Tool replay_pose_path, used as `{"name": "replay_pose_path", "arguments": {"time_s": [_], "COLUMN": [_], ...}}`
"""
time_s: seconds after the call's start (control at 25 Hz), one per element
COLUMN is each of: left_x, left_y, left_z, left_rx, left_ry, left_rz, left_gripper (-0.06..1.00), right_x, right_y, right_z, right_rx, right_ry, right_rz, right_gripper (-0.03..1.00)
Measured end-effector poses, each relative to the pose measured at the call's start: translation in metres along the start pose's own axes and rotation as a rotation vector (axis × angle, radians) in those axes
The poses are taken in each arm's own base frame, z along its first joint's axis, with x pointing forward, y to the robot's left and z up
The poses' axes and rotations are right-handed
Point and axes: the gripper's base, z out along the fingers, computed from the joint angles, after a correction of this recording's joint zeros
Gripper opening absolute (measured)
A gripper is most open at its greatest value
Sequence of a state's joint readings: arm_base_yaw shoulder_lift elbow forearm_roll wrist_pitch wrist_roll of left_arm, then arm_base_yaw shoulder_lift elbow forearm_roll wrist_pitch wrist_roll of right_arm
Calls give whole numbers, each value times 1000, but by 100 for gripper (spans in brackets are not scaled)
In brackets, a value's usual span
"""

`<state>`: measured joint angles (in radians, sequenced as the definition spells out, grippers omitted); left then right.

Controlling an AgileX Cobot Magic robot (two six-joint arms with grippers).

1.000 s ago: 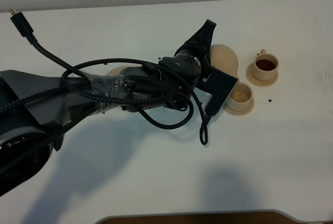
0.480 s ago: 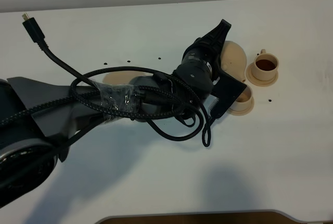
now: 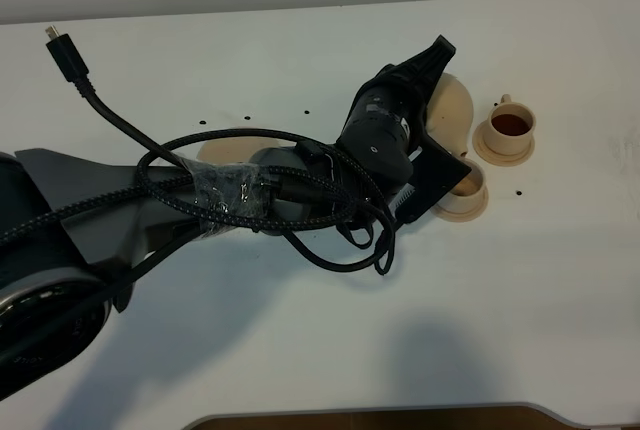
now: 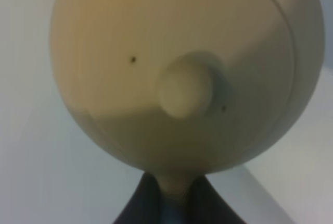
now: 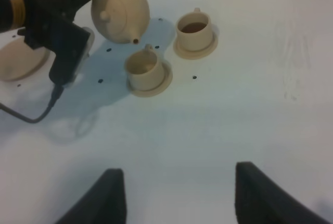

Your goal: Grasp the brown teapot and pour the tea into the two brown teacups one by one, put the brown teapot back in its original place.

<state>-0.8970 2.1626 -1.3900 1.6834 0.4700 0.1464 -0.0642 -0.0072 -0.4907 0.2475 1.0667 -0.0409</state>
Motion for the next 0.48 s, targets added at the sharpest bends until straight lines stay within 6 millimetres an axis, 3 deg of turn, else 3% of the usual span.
{"name": "replay_pose_path", "arguments": {"time_s": [0.48], "left_x": [-1], "left_y": [0], "left_z": [0], "left_rx": [-7], "left_ry": [-12], "left_rz": [75], "left_gripper": [14], "right_x": [0], "right_y": [0], "right_z": [0], "right_rx": [0], "right_ry": [0], "right_rz": [0], "right_gripper": [48]}}
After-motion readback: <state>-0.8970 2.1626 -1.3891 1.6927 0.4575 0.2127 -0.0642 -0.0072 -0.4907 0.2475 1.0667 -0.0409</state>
